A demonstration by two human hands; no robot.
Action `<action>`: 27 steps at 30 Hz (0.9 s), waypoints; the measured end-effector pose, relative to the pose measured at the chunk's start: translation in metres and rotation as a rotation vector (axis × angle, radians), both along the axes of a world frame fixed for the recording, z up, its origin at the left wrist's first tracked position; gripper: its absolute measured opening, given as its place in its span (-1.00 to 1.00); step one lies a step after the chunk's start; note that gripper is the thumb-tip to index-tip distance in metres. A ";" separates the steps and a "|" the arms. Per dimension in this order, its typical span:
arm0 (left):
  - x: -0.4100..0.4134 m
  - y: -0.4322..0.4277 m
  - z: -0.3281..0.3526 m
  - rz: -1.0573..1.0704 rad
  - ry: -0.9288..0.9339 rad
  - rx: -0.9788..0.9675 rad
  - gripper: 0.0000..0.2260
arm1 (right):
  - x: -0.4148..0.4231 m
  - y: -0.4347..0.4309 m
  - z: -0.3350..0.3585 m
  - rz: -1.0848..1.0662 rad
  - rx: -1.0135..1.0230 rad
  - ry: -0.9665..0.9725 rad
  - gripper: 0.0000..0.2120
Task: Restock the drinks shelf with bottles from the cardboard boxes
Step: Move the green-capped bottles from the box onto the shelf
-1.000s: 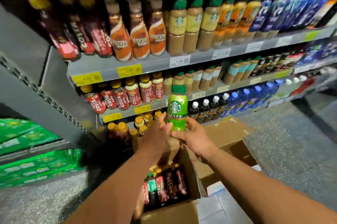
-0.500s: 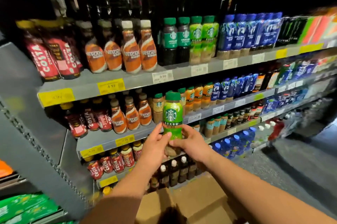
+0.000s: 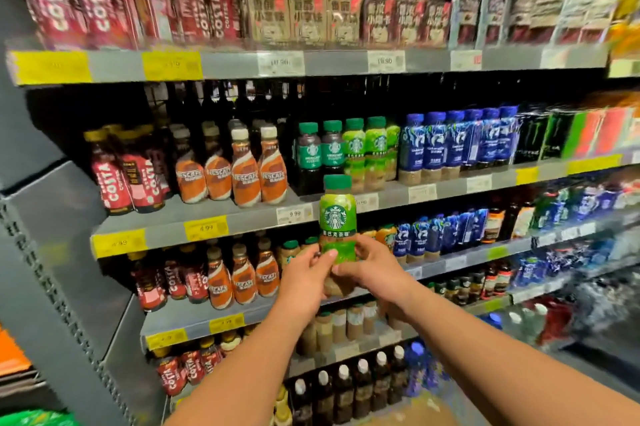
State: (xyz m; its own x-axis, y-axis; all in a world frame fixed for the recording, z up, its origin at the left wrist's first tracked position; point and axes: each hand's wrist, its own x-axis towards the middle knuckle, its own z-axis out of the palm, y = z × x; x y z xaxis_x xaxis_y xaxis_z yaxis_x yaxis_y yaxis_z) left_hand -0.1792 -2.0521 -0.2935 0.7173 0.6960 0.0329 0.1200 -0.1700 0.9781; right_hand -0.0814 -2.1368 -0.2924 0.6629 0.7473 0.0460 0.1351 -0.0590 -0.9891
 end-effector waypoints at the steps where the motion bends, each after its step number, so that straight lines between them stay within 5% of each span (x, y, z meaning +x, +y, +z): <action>1: 0.004 0.001 0.005 -0.013 0.001 0.014 -0.76 | 0.004 0.000 0.005 -0.002 0.004 0.003 -0.63; 16: 0.110 0.028 0.048 -0.145 -0.068 0.029 -0.86 | 0.093 0.009 0.052 -0.130 0.017 -0.019 -0.50; 23: 0.185 0.021 0.040 -0.082 -0.076 0.076 -0.56 | 0.163 0.000 0.053 -0.175 0.007 -0.093 -0.57; 27: 0.232 0.013 0.043 0.034 -0.129 0.072 -0.57 | 0.211 0.003 0.055 -0.159 0.023 -0.130 -0.59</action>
State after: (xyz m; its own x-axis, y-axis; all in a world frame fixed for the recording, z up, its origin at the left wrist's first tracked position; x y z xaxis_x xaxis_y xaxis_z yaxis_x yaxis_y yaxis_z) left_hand 0.0529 -2.0386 -0.2508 0.6800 0.7121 0.1743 0.0010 -0.2387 0.9711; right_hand 0.1299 -2.1339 -0.2376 0.7596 0.6316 0.1553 0.2530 -0.0669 -0.9652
